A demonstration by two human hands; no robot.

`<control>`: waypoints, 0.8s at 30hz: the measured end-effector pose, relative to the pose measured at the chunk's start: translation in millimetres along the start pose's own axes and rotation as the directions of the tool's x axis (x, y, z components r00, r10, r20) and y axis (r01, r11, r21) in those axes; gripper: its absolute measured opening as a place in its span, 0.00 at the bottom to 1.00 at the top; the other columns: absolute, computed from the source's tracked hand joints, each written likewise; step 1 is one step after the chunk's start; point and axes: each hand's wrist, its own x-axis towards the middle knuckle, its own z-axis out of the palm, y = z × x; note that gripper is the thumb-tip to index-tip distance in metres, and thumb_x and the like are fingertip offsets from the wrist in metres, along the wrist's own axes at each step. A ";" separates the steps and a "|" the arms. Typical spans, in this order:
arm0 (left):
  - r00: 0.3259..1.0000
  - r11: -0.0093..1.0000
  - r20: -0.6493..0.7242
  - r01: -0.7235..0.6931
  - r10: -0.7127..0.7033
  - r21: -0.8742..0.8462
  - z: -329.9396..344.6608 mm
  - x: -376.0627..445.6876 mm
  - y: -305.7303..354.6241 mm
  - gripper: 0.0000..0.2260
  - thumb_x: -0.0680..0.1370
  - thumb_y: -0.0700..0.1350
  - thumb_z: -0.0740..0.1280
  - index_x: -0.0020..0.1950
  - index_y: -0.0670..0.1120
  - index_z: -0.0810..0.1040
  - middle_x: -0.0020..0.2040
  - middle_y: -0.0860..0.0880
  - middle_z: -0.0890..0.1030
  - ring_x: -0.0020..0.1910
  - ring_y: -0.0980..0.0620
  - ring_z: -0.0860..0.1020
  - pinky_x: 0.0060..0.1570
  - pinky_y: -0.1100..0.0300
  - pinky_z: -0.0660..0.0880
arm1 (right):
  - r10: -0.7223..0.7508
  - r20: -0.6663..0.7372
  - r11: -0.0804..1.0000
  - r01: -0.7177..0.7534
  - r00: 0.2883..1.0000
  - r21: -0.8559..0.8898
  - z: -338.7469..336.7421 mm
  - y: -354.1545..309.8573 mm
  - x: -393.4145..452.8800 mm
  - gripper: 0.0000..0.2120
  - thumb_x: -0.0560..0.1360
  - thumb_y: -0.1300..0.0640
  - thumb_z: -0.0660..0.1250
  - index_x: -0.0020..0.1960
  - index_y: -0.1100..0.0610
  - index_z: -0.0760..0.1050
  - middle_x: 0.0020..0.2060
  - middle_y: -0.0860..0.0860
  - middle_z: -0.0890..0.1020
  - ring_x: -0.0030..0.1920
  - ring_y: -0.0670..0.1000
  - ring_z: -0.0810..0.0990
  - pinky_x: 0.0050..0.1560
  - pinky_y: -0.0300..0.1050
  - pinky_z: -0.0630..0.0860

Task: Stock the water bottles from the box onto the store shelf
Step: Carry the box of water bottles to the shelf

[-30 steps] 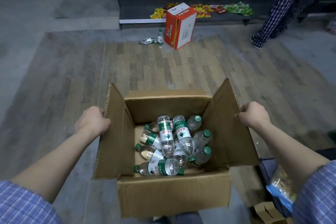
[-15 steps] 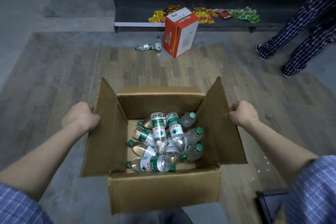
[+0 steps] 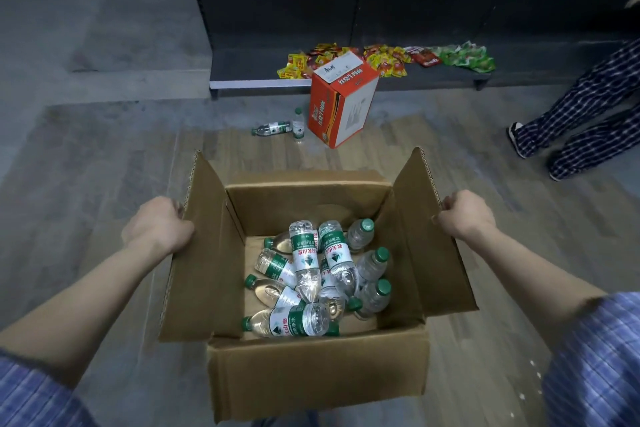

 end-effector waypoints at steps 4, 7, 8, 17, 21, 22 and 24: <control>1.000 1.000 0.022 0.001 -0.001 -0.002 -15.1 51.2 20.7 0.12 0.71 0.37 0.65 0.29 0.44 0.66 0.31 0.45 0.71 0.37 0.43 0.72 0.35 0.59 0.66 | 0.039 0.000 0.999 -0.039 0.999 -0.017 -7.4 -28.9 41.7 0.06 0.70 0.63 0.66 0.34 0.60 0.73 0.38 0.58 0.77 0.41 0.59 0.74 0.39 0.44 0.68; 0.999 1.000 0.034 -0.014 0.014 -0.008 -28.7 83.4 39.9 0.12 0.71 0.37 0.65 0.30 0.44 0.66 0.34 0.43 0.72 0.41 0.40 0.75 0.37 0.57 0.68 | 0.044 0.001 0.999 -0.044 0.999 -0.003 -15.7 -50.5 67.8 0.05 0.70 0.62 0.67 0.36 0.59 0.73 0.40 0.57 0.76 0.42 0.59 0.74 0.40 0.44 0.68; 0.999 1.000 0.036 -0.014 0.014 -0.007 -33.3 93.5 46.7 0.11 0.72 0.37 0.65 0.31 0.43 0.67 0.36 0.42 0.73 0.43 0.39 0.76 0.40 0.55 0.72 | 0.045 -0.002 0.999 -0.045 0.999 0.005 -18.4 -57.0 77.5 0.04 0.70 0.62 0.67 0.38 0.59 0.73 0.40 0.57 0.76 0.43 0.59 0.74 0.41 0.44 0.69; 0.999 0.999 0.032 -0.034 0.035 -0.033 -63.2 181.2 107.6 0.05 0.71 0.35 0.63 0.41 0.33 0.74 0.50 0.32 0.77 0.51 0.35 0.77 0.51 0.45 0.75 | 0.040 -0.001 0.999 -0.040 0.999 0.014 -51.2 -111.1 177.9 0.11 0.70 0.62 0.67 0.31 0.56 0.70 0.40 0.57 0.77 0.44 0.59 0.76 0.40 0.45 0.69; 0.998 0.996 0.034 -0.045 0.048 -0.073 -67.9 225.7 144.6 0.11 0.70 0.34 0.62 0.28 0.42 0.66 0.44 0.31 0.77 0.49 0.36 0.78 0.42 0.49 0.75 | 0.019 0.001 1.000 -0.019 1.000 0.021 -63.2 -126.7 233.0 0.03 0.70 0.63 0.67 0.43 0.61 0.78 0.42 0.58 0.79 0.48 0.61 0.79 0.42 0.46 0.73; 0.998 0.995 0.040 -0.040 0.044 -0.092 -68.7 238.1 153.9 0.13 0.70 0.34 0.62 0.28 0.43 0.64 0.39 0.32 0.76 0.46 0.36 0.78 0.38 0.52 0.72 | 0.015 0.009 1.000 -0.016 1.000 0.017 -66.1 -130.4 247.4 0.05 0.70 0.63 0.66 0.45 0.61 0.79 0.43 0.59 0.80 0.48 0.61 0.79 0.44 0.48 0.74; 0.998 0.994 0.055 -0.034 0.040 -0.109 -71.0 262.5 172.9 0.14 0.71 0.34 0.62 0.27 0.43 0.64 0.31 0.40 0.70 0.37 0.40 0.74 0.36 0.57 0.67 | 0.005 0.024 1.000 -0.005 1.000 0.014 -73.2 -138.4 277.5 0.06 0.70 0.64 0.66 0.46 0.61 0.79 0.44 0.59 0.81 0.48 0.61 0.79 0.45 0.48 0.75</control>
